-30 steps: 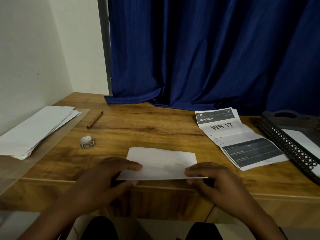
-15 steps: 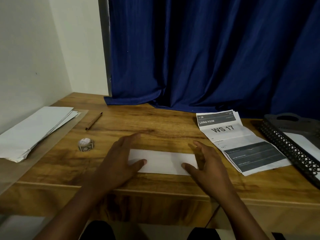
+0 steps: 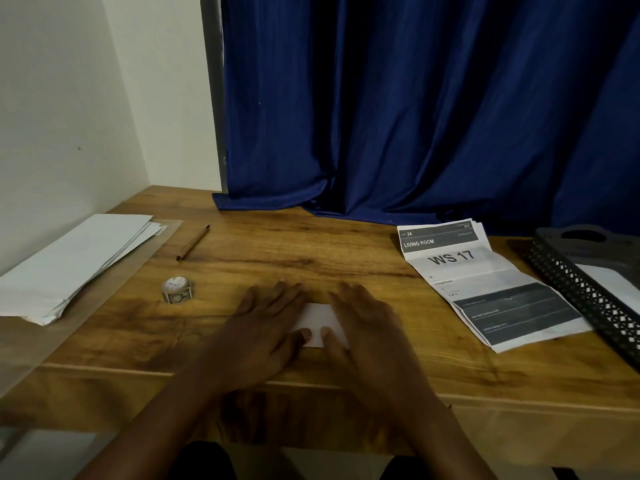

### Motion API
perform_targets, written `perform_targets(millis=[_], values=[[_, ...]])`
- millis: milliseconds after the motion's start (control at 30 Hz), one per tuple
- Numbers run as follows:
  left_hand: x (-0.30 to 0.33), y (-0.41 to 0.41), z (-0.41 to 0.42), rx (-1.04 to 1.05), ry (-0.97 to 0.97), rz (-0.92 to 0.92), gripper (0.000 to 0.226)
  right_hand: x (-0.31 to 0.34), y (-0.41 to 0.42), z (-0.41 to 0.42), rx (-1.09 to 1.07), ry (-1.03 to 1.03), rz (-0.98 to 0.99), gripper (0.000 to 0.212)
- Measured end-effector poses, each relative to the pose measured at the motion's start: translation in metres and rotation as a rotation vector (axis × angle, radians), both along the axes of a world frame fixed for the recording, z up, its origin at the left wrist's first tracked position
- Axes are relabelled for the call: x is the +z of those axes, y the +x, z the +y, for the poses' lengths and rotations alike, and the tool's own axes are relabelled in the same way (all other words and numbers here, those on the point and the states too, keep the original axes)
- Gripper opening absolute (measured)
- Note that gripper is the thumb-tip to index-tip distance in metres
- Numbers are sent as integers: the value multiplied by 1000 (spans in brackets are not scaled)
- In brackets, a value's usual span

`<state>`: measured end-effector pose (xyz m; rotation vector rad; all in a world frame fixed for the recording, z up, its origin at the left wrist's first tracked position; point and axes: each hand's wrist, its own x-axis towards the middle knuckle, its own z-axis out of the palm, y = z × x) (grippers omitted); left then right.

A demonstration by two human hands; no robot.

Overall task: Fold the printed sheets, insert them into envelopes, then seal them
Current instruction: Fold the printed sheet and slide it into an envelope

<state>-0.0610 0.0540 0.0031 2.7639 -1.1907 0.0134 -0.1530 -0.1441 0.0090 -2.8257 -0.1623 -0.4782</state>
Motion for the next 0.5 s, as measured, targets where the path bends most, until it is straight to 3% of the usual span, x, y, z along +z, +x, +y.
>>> perform_targets(millis=[167,333,500], values=[[-3,3,0,-21,114,-28,67,-10,6,23,117,-50,277,86],[0,3,-2,8,104,20,67,-8,1,-7,104,-54,355,113],[1,3,0,13,93,44,69,-5,-7,-37,3,-73,342,111]])
